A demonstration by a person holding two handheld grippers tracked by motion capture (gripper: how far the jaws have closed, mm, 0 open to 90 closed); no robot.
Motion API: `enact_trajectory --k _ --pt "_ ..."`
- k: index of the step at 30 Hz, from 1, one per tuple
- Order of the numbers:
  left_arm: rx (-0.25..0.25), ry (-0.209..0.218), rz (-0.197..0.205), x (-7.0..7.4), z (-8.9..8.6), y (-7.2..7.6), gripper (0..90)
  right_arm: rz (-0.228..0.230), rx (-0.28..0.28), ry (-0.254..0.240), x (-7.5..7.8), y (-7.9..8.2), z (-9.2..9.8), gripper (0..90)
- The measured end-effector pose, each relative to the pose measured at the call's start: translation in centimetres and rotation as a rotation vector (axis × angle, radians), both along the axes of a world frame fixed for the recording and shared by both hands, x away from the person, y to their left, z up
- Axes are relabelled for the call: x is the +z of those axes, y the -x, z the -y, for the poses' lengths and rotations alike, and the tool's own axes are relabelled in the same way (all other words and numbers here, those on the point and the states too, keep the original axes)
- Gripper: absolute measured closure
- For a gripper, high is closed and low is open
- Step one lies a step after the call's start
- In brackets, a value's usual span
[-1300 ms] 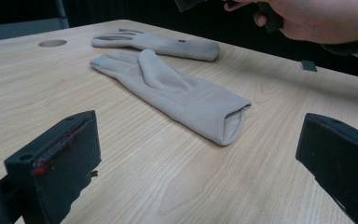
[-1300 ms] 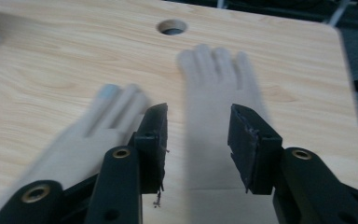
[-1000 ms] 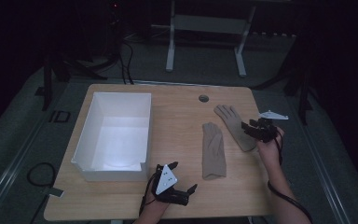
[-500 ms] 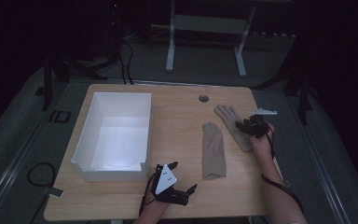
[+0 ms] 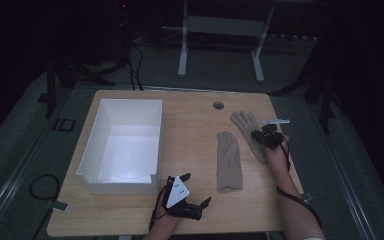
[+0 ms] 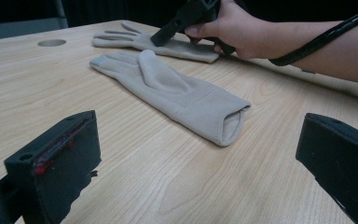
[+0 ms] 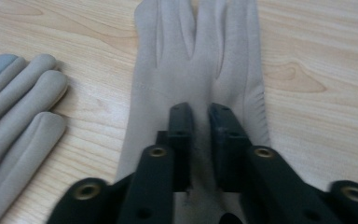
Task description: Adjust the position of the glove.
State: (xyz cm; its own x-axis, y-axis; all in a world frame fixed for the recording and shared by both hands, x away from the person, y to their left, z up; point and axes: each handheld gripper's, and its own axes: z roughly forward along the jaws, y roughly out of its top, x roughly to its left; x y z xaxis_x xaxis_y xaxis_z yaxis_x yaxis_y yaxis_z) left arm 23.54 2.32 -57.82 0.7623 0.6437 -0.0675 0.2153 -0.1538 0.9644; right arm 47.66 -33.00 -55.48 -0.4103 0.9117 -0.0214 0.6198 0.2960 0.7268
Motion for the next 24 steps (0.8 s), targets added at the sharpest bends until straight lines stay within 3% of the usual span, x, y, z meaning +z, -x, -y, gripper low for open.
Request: enact_trajectory --k 5,10,14,18,19,20,22,24 --pt "0.003 0.001 0.0 0.0 0.0 0.0 0.2 -0.001 -0.034 -0.025 0.9 0.4 -0.2 83.3" --pt "0.004 -0.003 0.001 0.0 0.0 0.0 0.2 0.048 -0.098 -0.088 3.7 2.3 0.3 83.3" --pt "0.006 -0.005 0.005 0.0 0.1 0.1 0.2 0.079 -0.144 -0.092 5.5 3.9 0.5 83.2" --pt "0.006 -0.006 0.006 0.0 0.1 0.1 0.2 0.123 -0.154 -0.083 6.6 5.4 0.6 83.2" --pt "0.007 -0.007 0.006 0.0 0.1 0.1 0.2 0.142 -0.152 -0.056 6.9 6.0 0.5 83.2" --pt "0.007 -0.007 0.006 0.0 0.1 0.1 0.2 0.166 -0.154 -0.058 7.8 7.2 0.6 83.3" --pt "0.009 -0.008 0.008 0.0 0.1 0.1 0.2 0.186 -0.172 -0.053 8.3 8.2 0.7 83.3" --pt "0.009 -0.008 0.008 0.0 0.1 0.1 0.2 0.181 -0.181 -0.062 8.6 8.6 0.8 83.3"
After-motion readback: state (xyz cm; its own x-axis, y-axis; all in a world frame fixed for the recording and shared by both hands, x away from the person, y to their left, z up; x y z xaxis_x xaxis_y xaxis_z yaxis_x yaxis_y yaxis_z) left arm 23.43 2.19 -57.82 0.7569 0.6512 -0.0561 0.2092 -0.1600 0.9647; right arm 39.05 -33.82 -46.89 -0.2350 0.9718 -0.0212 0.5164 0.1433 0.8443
